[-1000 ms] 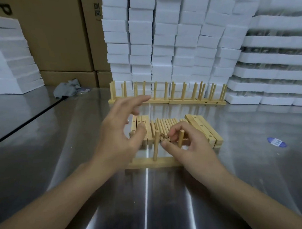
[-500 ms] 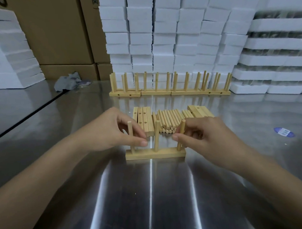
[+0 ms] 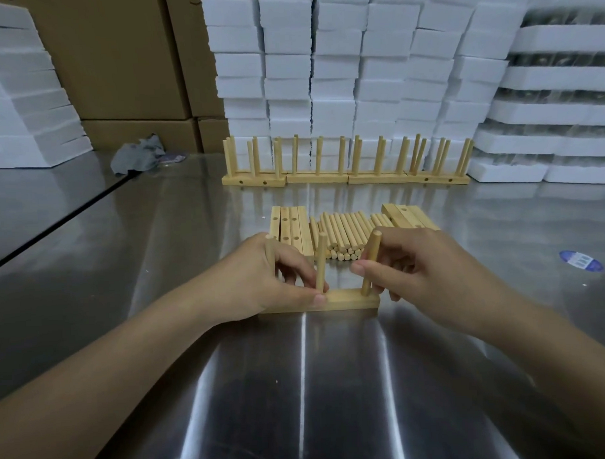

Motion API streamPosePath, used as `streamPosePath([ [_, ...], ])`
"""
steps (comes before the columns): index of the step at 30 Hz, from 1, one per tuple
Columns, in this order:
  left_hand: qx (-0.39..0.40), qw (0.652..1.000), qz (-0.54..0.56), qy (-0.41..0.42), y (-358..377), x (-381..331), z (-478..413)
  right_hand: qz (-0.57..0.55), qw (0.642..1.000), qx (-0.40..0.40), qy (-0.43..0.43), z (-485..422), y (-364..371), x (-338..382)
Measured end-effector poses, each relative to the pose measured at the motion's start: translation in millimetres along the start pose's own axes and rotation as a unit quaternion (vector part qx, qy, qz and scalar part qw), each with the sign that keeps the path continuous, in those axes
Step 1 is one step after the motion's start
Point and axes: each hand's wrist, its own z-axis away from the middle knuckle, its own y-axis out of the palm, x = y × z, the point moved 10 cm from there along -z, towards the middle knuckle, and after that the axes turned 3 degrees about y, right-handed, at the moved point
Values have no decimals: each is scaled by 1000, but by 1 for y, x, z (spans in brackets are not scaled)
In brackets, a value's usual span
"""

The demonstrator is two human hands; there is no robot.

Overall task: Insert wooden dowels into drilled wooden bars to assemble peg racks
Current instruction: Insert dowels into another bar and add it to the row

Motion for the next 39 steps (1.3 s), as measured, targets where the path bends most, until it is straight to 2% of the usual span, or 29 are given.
streamPosePath([
  [15,7,1000,28,7,3,-2,-1,-65,998,7,17,-1,1,-3],
  [20,26,999,21,30,7,-5,-4,-18,1000,11,7,-3,2,-1],
  [32,15,998,61,7,7,-1,0,41,998,40,-22,-2,3,9],
  [39,-86,983,151,56,-7,-11,2,30,999,30,-18,-1,4,3],
])
